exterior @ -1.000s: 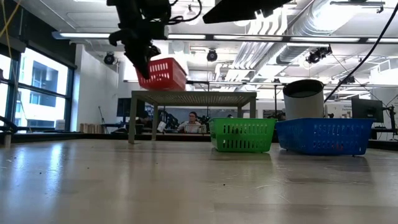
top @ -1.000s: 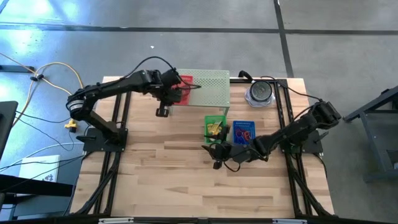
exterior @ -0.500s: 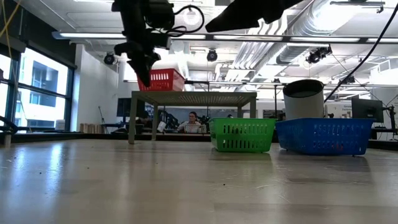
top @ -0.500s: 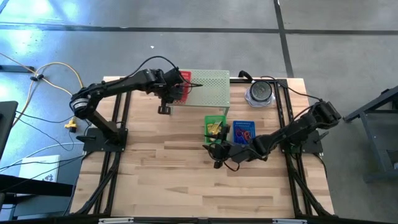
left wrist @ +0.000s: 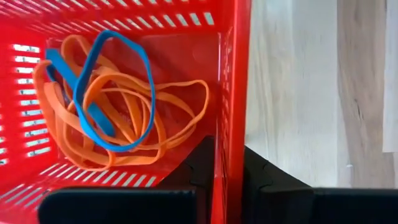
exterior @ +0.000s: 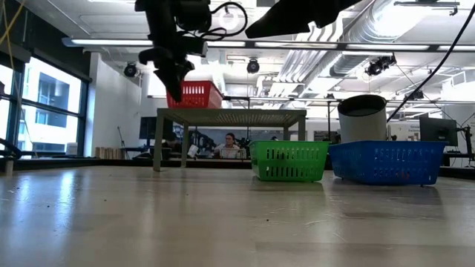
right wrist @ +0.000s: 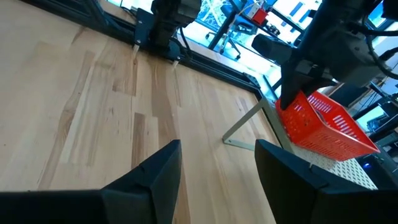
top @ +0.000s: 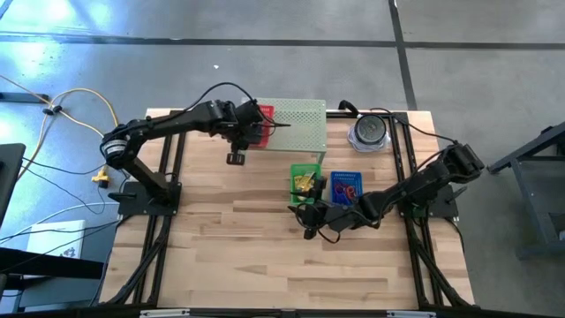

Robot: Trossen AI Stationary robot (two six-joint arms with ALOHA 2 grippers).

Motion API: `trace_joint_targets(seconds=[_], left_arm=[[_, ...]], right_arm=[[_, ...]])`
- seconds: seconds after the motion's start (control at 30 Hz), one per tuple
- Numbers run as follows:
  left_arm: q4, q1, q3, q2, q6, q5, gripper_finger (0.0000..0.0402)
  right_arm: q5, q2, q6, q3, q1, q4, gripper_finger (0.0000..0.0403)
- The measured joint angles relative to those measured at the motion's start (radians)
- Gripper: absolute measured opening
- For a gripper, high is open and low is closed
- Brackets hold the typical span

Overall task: Pick & Place Office Desk Supplies
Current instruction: Put the red bin on the shelf, then put the blue bin on the shelf

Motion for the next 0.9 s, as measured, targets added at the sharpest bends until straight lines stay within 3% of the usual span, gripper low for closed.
trace_joint_targets(seconds=[0.4, 0.57, 0.9], left_arm=[[0.018, -0.004, 0.001, -0.008, -0.041, -0.043, 0.0091], [0.028, -0.040, 0.003, -0.030, -0.049, -0.139, 0.0112], [0.038, -0.144, 0.003, -0.151, -0.027, -0.221, 0.0118]], right_arm=[[-0.008, 0.000, 0.000, 0.000, 0.000, -0.001, 0.0193], [-0.030, 0.000, 0.000, 0.000, 0.000, -0.002, 0.0193], [-0.026, 0.000, -0.001, 0.000, 0.000, -0.003, 0.0193]])
